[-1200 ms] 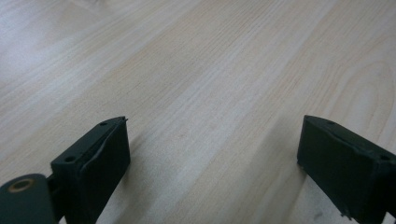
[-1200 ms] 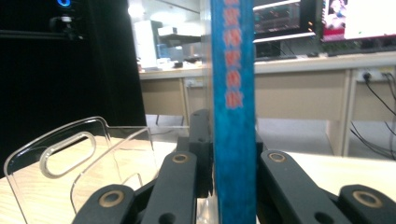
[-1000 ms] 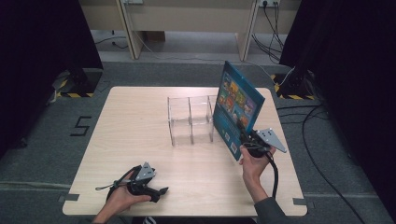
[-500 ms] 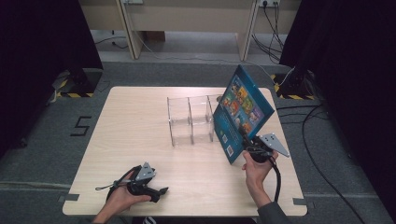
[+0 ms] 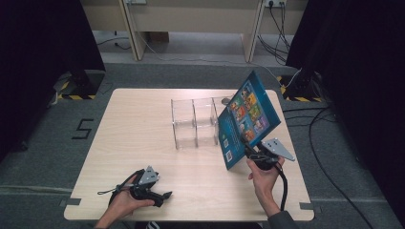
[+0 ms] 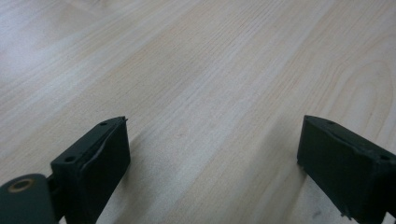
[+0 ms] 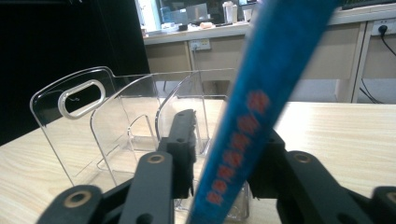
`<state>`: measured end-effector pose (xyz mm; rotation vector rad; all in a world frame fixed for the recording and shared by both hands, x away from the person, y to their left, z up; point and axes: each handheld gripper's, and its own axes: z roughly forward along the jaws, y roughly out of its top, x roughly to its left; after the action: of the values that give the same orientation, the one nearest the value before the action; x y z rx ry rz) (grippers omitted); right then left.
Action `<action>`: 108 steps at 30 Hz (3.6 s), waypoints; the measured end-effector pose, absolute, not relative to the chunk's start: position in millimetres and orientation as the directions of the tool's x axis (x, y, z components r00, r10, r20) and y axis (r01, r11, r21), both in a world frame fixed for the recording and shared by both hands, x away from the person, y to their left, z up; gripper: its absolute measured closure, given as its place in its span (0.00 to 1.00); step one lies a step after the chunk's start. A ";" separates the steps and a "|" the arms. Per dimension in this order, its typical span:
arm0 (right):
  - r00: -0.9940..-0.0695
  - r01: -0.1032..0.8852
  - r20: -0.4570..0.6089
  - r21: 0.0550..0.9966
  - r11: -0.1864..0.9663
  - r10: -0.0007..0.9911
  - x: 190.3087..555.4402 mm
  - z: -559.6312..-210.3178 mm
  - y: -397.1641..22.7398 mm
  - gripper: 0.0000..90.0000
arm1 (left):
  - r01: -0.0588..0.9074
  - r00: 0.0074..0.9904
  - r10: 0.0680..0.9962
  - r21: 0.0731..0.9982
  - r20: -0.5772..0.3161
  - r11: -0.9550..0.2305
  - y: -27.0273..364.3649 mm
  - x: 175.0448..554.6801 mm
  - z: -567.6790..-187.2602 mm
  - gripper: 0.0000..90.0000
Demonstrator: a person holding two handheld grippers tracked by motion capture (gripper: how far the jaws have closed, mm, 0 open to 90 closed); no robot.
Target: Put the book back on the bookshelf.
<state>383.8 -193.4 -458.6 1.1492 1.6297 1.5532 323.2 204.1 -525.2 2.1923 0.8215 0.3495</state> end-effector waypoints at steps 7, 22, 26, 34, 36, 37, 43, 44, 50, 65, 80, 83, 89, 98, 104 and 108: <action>-0.467 0.200 0.135 0.979 -0.045 0.874 379.3 -457.3 -196.4 0.66 | 0.449 0.755 0.656 0.738 -0.010 -0.504 203.9 323.1 -525.4 0.09; -0.445 0.227 0.188 0.969 -0.093 0.875 382.8 -461.7 -198.8 0.69 | 0.448 0.755 0.655 0.739 -0.011 -0.504 204.0 323.2 -525.5 0.09; -0.434 0.232 0.195 0.968 -0.100 0.879 382.3 -461.5 -198.0 0.66 | 0.447 0.756 0.655 0.739 -0.010 -0.505 204.1 323.2 -525.5 0.09; -0.428 0.247 0.223 0.961 -0.124 0.876 373.5 -462.7 -207.7 0.48 | 0.446 0.760 0.650 0.734 -0.008 -0.512 204.6 322.7 -525.1 0.09; -0.440 0.242 0.223 0.962 -0.124 0.870 369.5 -461.9 -211.0 0.45 | 0.446 0.761 0.649 0.733 -0.009 -0.513 204.6 322.6 -525.0 0.09; -0.440 0.242 0.223 0.962 -0.124 0.870 369.5 -461.9 -211.0 0.45 | 0.446 0.761 0.649 0.733 -0.009 -0.513 204.6 322.6 -525.0 0.09; -0.467 0.240 0.185 0.968 -0.078 0.865 355.1 -460.0 -216.2 0.44 | 0.446 0.761 0.649 0.733 -0.009 -0.513 204.6 322.5 -525.0 0.09; -0.463 0.246 0.183 0.967 -0.072 0.867 352.6 -461.2 -218.5 0.44 | 0.447 0.760 0.649 0.733 -0.008 -0.514 204.6 322.3 -524.9 0.09; -0.456 0.249 0.178 0.966 -0.067 0.872 349.3 -462.3 -224.1 0.43 | 0.446 0.761 0.649 0.733 -0.008 -0.513 204.6 322.3 -525.0 0.09; -0.450 0.240 0.134 0.970 -0.025 0.883 339.4 -463.7 -226.4 0.41 | 0.445 0.763 0.647 0.731 -0.008 -0.517 204.9 321.9 -524.8 0.09; -0.413 0.223 0.172 0.971 -0.084 0.894 382.9 -475.1 -185.7 0.77 | 0.446 0.761 0.649 0.734 -0.009 -0.512 204.1 322.0 -525.3 0.08; -0.389 0.223 0.195 0.968 -0.113 0.900 384.7 -473.7 -181.2 0.82 | 0.446 0.760 0.650 0.735 -0.011 -0.510 204.0 322.0 -525.4 0.08; -0.353 0.188 0.193 0.973 -0.133 0.916 388.0 -472.1 -181.9 0.88 | 0.445 0.762 0.648 0.734 -0.009 -0.513 204.2 322.0 -525.3 0.08; -0.405 0.074 0.092 0.995 -0.068 0.909 393.6 -457.7 -171.6 0.92 | 0.443 0.762 0.647 0.734 -0.007 -0.514 204.4 322.1 -525.3 0.08; -0.445 -0.013 -0.035 0.999 0.033 0.895 393.8 -441.6 -152.8 0.92 | 0.443 0.762 0.647 0.735 -0.007 -0.513 204.4 321.9 -525.4 0.08; -0.445 -0.041 -0.036 0.999 0.020 0.895 396.0 -431.5 -152.4 0.92 | 0.443 0.762 0.647 0.736 -0.008 -0.512 204.4 321.9 -525.4 0.09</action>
<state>396.0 -152.4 -431.5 0.9058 1.5248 1.5331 321.9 204.4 -525.4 2.1952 0.8108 0.3456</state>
